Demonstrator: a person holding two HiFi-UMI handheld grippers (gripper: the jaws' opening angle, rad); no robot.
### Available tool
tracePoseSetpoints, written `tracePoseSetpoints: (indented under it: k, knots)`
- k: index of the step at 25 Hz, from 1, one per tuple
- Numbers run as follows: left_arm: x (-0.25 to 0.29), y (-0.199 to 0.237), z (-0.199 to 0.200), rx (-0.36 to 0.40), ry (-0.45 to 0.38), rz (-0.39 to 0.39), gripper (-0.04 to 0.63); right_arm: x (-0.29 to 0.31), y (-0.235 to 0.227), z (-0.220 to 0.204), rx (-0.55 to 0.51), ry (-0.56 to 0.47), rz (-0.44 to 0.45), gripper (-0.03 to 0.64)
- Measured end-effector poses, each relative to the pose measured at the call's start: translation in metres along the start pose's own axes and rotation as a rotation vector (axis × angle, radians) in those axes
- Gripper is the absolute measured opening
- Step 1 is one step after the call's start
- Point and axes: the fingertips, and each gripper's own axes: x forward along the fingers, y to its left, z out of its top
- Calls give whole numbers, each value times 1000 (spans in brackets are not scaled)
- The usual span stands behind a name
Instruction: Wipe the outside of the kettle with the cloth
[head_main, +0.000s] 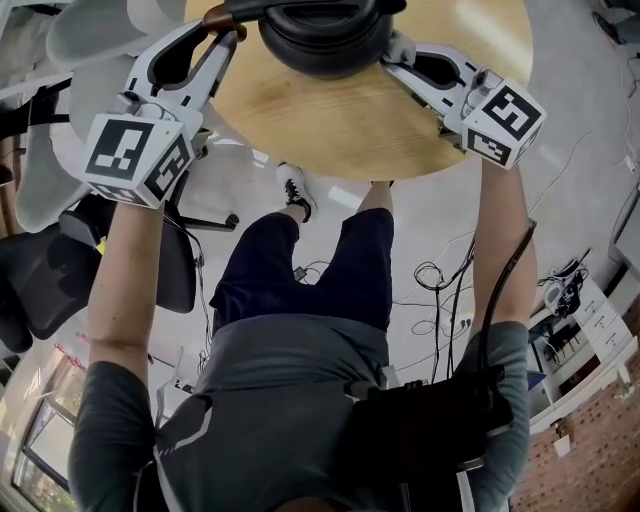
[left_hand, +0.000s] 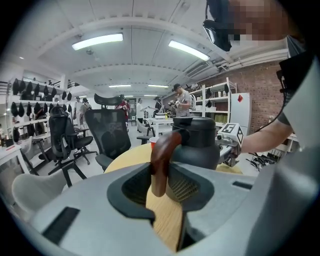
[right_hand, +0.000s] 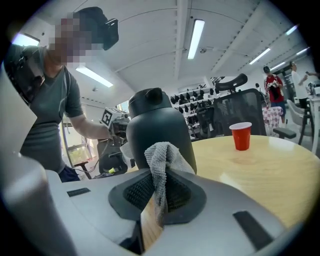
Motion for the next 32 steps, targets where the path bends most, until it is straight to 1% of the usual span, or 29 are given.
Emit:
tracePoseSetpoints:
  k: [5,11,14,16,21,27,32]
  knots:
    - [-5,-8,-2,-34,-5,-3,112,4,14,-8,17,3,-40,55]
    - [-16,-14,-9,-92,-23,6,114,15,20,-10,48,-26,-175,55]
    - [-21,-20,-13,-113,-20,3,115,22,27,-14,69,-34,-221,55]
    - [-25,-22,-16,-124,-20,-1,115,29,33,-16,76,-37,-249,55]
    - [-31,-27,-20,-165,-22,-27,115,44,41,-18,103,-38,-364,55]
    - [-41,-34,-25,-203,-40,-18,115,74,62,-14,92,-23,-449,55]
    - [-46,-49,-26,-215,-67,-14,113,99,71,-6,129,-33,-483,55]
